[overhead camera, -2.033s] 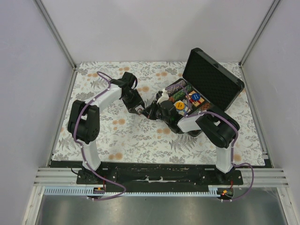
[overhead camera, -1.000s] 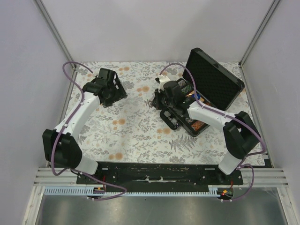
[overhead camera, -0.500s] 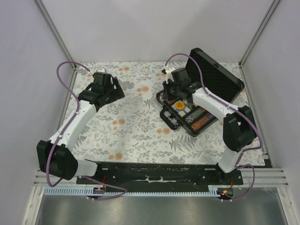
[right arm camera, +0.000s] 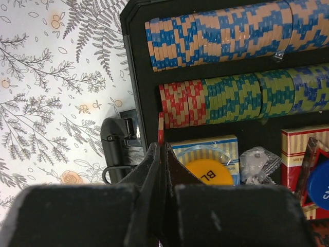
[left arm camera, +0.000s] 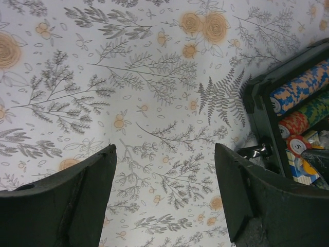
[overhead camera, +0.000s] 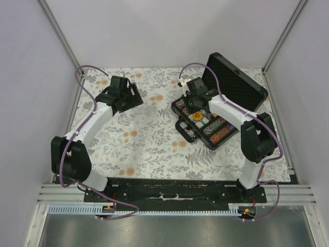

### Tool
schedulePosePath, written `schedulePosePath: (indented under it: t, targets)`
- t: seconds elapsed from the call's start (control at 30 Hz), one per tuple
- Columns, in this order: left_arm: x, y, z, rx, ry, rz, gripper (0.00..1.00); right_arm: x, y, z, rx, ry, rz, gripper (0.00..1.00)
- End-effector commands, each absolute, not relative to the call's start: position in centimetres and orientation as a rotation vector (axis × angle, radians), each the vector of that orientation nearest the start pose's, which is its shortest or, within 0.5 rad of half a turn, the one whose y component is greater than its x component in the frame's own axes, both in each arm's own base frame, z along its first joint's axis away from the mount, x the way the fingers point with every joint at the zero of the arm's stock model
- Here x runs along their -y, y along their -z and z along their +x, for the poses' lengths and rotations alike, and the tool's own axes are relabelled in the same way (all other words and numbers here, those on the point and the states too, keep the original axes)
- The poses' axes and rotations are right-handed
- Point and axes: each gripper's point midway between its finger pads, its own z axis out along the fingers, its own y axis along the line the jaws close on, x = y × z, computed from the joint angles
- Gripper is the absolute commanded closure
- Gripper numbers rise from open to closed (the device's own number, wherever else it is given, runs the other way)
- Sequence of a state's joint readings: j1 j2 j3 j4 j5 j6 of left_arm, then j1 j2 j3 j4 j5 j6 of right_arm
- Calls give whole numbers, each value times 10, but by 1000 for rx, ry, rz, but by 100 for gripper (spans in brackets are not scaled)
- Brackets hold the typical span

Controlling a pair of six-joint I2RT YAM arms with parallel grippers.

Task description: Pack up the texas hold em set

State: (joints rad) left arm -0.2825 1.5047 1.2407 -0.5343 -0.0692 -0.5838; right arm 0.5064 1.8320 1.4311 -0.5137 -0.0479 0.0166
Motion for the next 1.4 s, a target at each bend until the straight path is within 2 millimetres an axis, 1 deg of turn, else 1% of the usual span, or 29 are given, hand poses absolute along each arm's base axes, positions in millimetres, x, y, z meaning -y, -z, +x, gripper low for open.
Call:
schedulePosePath:
  t: [0.0,0.03,0.17,0.37,0.5,0.57,0.63,0.73,0.83,0.97,1.07,1.2,1.3,1.37]
  targets:
    - [142,-192,408,-2287,453,-369,18,-217,-119,417,-2356,-142,-658,100]
    - [146,-190,408,-2296,478,-355,18,-216,-118,419,-2351,-133,-662,100]
    - [147,-186,411,-2300,474,-333,18,-224,-112,422,-2336,-161,-698,100]
    - [152,-182,414,-2305,497,-318,19,-224,-108,430,-2325,-131,-695,100]
    - [150,-178,412,-2313,488,-315,19,-225,-105,438,-2340,-110,-680,89]
    - [148,-177,410,-2319,479,-316,19,-222,-101,439,-2362,-88,-665,83]
    - [147,-176,409,-2321,471,-317,19,-221,-102,440,-2365,-76,-652,77]
    - [145,-175,408,-2325,464,-319,19,-220,-110,439,-2354,-72,-643,68]
    - [143,-174,408,-2326,460,-324,19,-221,-126,440,-2324,-86,-628,62]
    - [144,-176,409,-2322,463,-323,19,-223,-151,444,-2280,-106,-591,56]
    - [144,-175,410,-2324,466,-326,19,-226,-157,443,-2270,-125,-583,57]
    - [144,-172,408,-2332,465,-328,19,-230,-145,441,-2300,-157,-604,64]
    - [143,-170,407,-2337,461,-332,19,-231,-137,437,-2322,-165,-613,64]
    - [143,-170,407,-2335,458,-329,19,-233,-136,436,-2323,-176,-620,66]
